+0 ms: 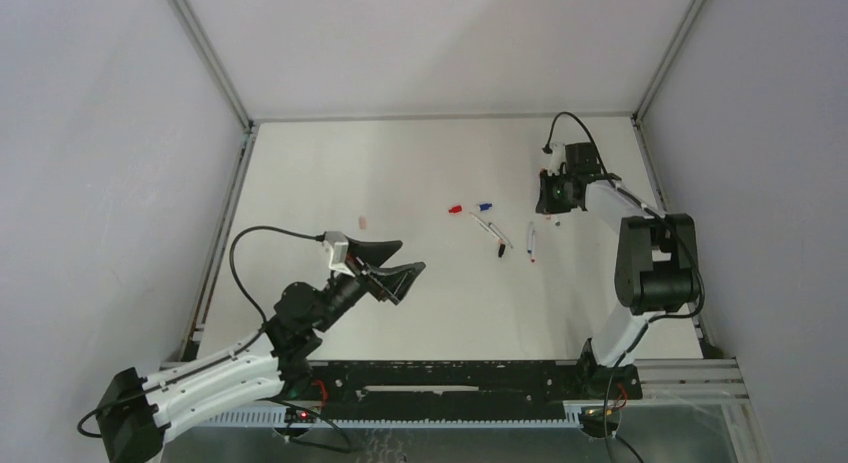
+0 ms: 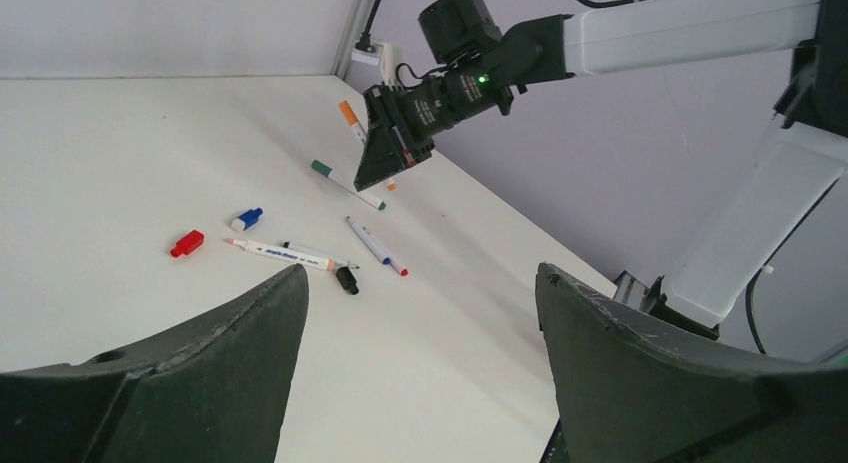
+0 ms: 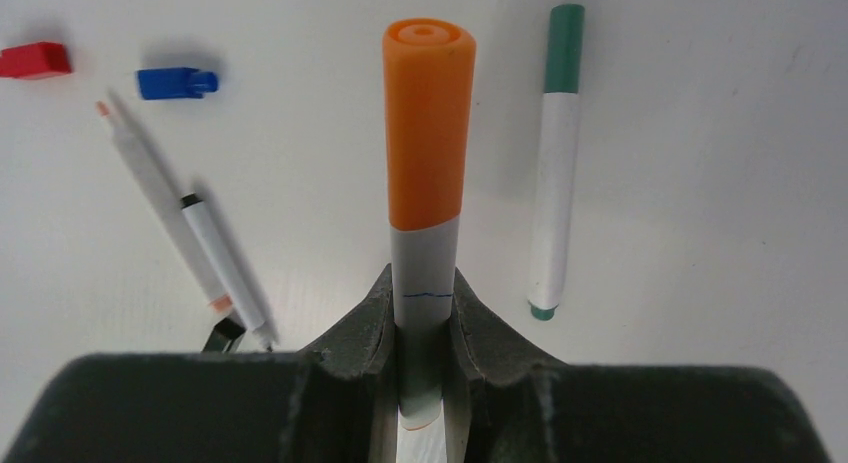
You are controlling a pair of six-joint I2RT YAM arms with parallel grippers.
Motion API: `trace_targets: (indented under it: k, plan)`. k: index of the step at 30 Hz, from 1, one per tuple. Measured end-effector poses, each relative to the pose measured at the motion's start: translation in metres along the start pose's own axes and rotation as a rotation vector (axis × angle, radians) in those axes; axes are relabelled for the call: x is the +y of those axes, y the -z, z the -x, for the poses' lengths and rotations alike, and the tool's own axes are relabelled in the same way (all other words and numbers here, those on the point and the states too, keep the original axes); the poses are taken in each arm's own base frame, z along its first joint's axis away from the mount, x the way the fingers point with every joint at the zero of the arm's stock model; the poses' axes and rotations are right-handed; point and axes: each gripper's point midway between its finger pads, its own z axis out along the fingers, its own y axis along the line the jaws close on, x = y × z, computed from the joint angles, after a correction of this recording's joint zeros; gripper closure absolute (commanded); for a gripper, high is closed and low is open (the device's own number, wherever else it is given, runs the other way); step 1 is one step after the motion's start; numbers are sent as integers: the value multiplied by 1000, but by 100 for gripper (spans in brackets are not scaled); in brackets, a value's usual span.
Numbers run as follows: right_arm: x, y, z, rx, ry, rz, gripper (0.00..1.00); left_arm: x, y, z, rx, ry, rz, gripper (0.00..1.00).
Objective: Insert the pens into the pen caps
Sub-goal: Place the pen at the center of the board.
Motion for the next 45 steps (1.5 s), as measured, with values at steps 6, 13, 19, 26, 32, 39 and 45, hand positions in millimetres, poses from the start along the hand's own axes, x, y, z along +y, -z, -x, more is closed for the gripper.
trace_targets:
  k: [6, 13, 19, 26, 32, 39, 45]
  plan:
    - [-15, -18, -7, 71, 11, -49, 94, 0, -1, 1, -9, 3, -4, 12]
    - [-25, -32, -26, 167, 20, -73, 89, 0, 2, 0, -15, 11, -7, 13]
    - [-27, -31, -28, 189, 34, -81, 84, -1, 2, 1, -19, 13, -9, 13]
    - [-27, -30, -28, 197, 36, -79, 79, -2, 3, 1, -17, 13, -13, 13]
    - [-27, -29, -30, 207, 36, -77, 75, -3, 3, 1, -15, 14, -18, 15]
    - [-27, -28, -31, 211, 32, -75, 72, -4, 3, 0, -12, 21, -26, 15]
    - [-26, -28, -32, 214, 32, -67, 71, -5, 3, 2, -18, 23, -30, 15]
